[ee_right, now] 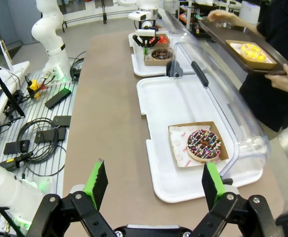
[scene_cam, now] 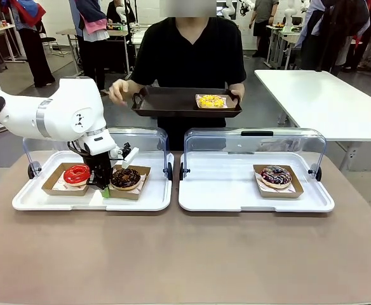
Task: Provide the desired donut to the person.
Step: Pick up and lift the Paper togo box containing the Donut pointed at by the person.
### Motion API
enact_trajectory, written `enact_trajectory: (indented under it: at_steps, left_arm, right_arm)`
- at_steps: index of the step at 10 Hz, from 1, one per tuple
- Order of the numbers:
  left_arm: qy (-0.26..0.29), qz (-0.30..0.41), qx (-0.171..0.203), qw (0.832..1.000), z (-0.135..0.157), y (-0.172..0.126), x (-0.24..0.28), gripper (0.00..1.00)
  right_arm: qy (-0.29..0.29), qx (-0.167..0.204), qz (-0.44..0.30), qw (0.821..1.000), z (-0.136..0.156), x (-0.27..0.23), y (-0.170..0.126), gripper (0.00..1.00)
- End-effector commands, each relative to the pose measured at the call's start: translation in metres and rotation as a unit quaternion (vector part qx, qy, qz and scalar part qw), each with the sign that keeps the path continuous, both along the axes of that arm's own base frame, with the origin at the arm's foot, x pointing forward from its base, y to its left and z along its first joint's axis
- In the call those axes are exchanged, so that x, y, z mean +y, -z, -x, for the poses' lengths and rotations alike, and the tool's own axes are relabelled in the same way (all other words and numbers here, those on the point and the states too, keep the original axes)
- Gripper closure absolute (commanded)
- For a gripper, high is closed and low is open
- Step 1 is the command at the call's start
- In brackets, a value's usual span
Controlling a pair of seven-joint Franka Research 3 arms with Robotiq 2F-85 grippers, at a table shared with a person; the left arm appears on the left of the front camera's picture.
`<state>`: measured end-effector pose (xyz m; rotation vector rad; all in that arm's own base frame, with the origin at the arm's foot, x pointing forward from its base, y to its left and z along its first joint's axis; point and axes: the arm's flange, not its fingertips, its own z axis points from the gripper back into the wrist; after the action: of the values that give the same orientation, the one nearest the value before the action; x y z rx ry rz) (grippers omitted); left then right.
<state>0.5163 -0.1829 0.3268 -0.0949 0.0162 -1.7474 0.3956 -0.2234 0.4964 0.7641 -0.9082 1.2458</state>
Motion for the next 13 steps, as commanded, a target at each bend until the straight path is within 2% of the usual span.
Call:
enact_trajectory:
  at_steps: [1,2,3,4,7,9,11,13]
  left_arm:
    - [0.016,-0.037,0.01,0.999,0.029,-0.024,-0.002,1.0]
    - [0.012,-0.046,0.019,0.999,0.047,-0.043,-0.002,1.0]
    - [0.014,-0.04,0.048,0.998,0.074,-0.069,-0.003,1.0]
    - [0.022,-0.039,0.044,0.998,0.094,-0.091,-0.002,1.0]
    - [0.027,-0.034,-0.007,0.999,0.146,-0.155,0.006,1.0]
    - [0.011,-0.031,-0.059,0.998,0.169,-0.2,0.006,1.0]
    - [-0.008,-0.029,-0.095,0.995,0.177,-0.238,0.0,1.0]
    - [-0.023,-0.027,-0.105,0.994,0.173,-0.25,0.001,1.0]
  right_arm:
    - [-0.002,0.001,-0.005,1.0,-0.001,-0.001,0.0,0.0]
    - [-0.002,0.001,-0.005,1.0,-0.001,-0.001,0.0,0.0]
    - [-0.002,0.001,-0.005,1.0,-0.001,-0.001,0.0,0.0]
    - [-0.002,0.001,-0.005,1.0,-0.001,-0.001,0.0,0.0]
    - [-0.002,0.001,-0.005,1.0,-0.001,-0.001,0.0,0.0]
    - [-0.002,0.001,-0.005,1.0,-0.001,-0.001,0.0,0.0]
    - [-0.002,0.001,-0.005,1.0,-0.001,-0.001,0.0,0.0]
    - [-0.002,0.001,-0.005,1.0,-0.001,-0.001,0.0,0.0]
